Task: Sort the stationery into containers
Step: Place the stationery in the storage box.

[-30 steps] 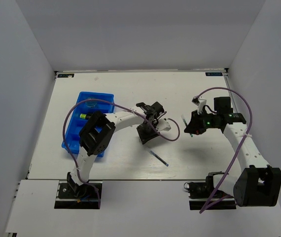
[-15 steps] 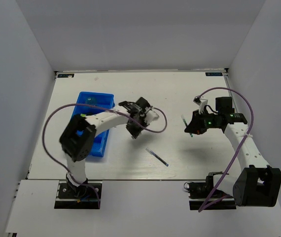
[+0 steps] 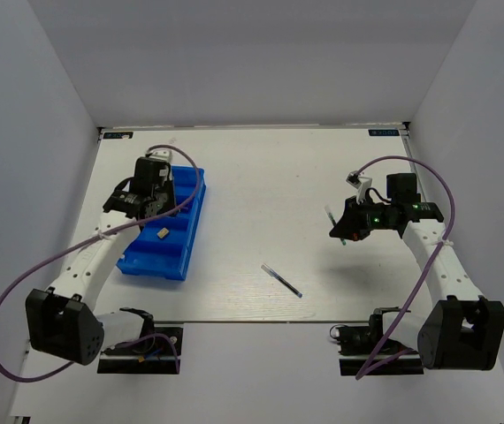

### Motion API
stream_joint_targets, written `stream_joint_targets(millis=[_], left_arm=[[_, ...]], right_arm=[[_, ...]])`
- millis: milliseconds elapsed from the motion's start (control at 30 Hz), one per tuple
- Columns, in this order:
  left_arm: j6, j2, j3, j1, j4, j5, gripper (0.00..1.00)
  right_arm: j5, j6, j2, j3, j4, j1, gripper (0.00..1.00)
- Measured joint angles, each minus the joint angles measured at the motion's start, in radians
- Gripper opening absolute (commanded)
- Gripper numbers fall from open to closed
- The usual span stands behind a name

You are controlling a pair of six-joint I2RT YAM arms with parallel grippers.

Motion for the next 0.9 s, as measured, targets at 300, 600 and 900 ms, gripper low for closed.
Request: stream_joint_targets(millis=[300,600,900], left_arm=[[-0.168,0.111,-0.027,0.087,-0.076,-0.068,0.00],[-0.209,0.222,-0.029,0.121,-0.085,-0.069,0.24],[-0.223,0.225,-0.039,0.126,-0.085,-0.071,0.68]], right_arm=[[-0.011,0.000,-0.001,0.000,0.000,-0.001,0.00],[-0.011,0.003,-0.002,0.000,-0.005,-0.013,0.34],[0.074,-0.013,0.017,0.000,-0.030,-0.013,0.46]])
